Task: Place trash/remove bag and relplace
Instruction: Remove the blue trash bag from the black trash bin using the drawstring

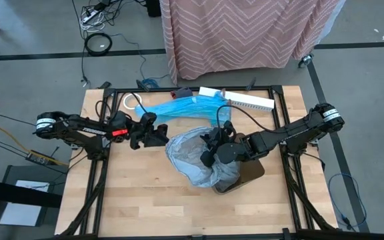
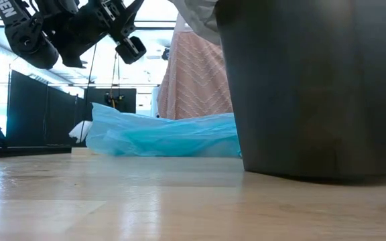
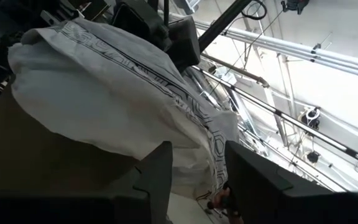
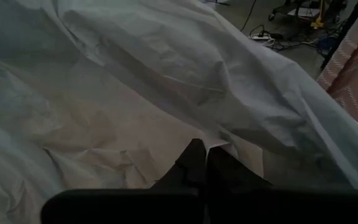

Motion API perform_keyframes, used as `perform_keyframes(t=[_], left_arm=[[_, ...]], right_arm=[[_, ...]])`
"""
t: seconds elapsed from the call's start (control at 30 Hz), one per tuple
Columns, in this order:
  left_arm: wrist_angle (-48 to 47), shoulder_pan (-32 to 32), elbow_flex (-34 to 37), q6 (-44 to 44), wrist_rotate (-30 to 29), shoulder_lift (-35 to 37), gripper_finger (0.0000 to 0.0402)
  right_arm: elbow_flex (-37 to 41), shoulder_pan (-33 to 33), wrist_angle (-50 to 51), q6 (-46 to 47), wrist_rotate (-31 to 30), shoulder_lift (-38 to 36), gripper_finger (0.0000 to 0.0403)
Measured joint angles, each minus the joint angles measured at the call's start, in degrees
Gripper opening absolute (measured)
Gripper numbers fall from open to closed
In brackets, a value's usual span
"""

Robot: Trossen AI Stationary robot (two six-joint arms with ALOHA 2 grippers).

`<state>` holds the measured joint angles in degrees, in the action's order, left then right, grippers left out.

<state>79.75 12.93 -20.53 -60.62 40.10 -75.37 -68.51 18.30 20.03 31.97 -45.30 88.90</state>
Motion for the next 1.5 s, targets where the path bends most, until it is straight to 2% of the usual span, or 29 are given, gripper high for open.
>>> perform_keyframes(t=[0.1, 0.4, 0.73, 0.9, 1.33, 1.5], left_arm=[[0.01, 0.0, 0.0, 0.02, 0.0, 0.0, 0.0143], [0.01, -0.68, 0.0, 0.68, -0.85, 0.0, 0.0068], [0.0, -0.68, -0.01, 3.21, -2.6, 0.0, 0.0039], [0.03, -0.16, -0.02, 3.39, -1.45, 0.0, 0.0007], [-1.85, 2.94, 0.25, 3.01, 0.08, 0.0, 0.0002], [-6.07, 4.77, 1.45, 5.27, -3.04, -0.02, 0.0001]], right_arm=[[0.0, -0.02, 0.0, 0.02, 0.0, 0.0, 0.0], [0.0, 0.0, -0.26, 0.0, 0.02, 0.02, 0.0], [0.0, -0.02, -0.26, 0.02, 0.04, 0.02, 0.0], [0.0, 0.02, -0.26, 0.04, 0.12, 0.02, 0.0], [0.0, 0.97, -0.22, 1.1, 0.32, 0.0, 0.0], [0.0, 1.2, -0.22, 1.37, 0.28, 0.0, 0.0]])
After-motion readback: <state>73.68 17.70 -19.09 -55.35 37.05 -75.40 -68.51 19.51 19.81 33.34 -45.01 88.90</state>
